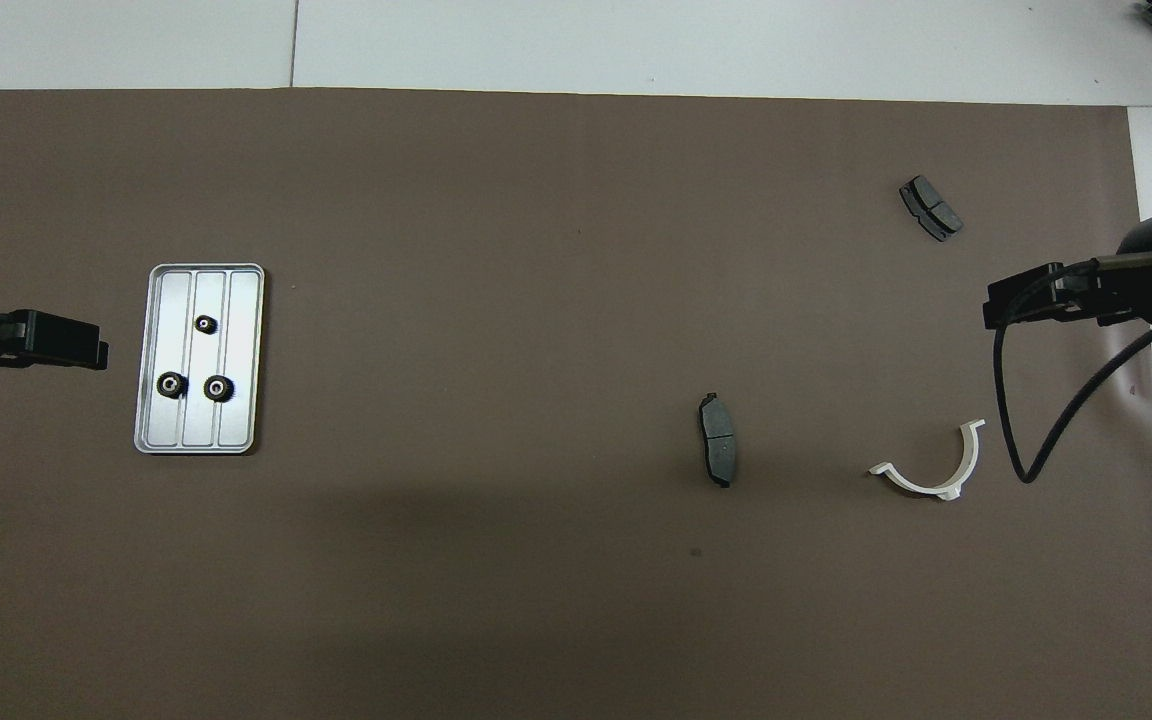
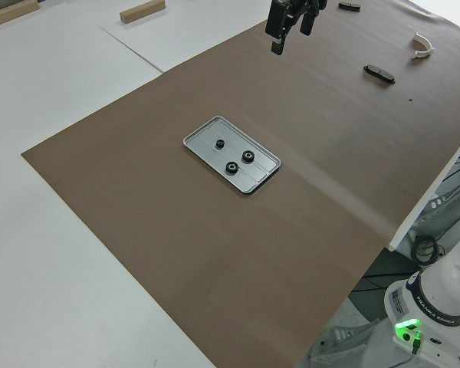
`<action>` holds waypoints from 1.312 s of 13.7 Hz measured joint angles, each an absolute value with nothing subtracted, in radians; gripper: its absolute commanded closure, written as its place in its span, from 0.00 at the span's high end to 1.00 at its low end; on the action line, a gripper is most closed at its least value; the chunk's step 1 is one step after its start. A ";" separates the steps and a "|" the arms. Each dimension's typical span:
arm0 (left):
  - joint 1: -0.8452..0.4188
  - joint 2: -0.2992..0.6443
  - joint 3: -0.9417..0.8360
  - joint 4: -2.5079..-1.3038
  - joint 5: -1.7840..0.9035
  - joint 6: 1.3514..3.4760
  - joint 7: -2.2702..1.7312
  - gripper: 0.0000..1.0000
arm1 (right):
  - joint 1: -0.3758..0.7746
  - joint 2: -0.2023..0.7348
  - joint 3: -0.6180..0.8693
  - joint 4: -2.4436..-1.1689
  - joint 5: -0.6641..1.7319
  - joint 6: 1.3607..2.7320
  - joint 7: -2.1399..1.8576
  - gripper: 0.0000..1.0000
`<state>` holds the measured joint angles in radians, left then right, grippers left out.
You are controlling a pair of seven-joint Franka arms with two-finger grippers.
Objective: Place bearing gear from tray to pile
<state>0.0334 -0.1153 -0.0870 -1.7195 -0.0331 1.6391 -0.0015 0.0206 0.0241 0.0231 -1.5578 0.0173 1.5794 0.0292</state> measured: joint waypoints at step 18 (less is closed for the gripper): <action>0.122 0.289 -0.080 -1.960 -0.033 2.388 -0.001 1.00 | 0.019 0.024 0.020 -1.558 0.017 1.582 0.029 1.00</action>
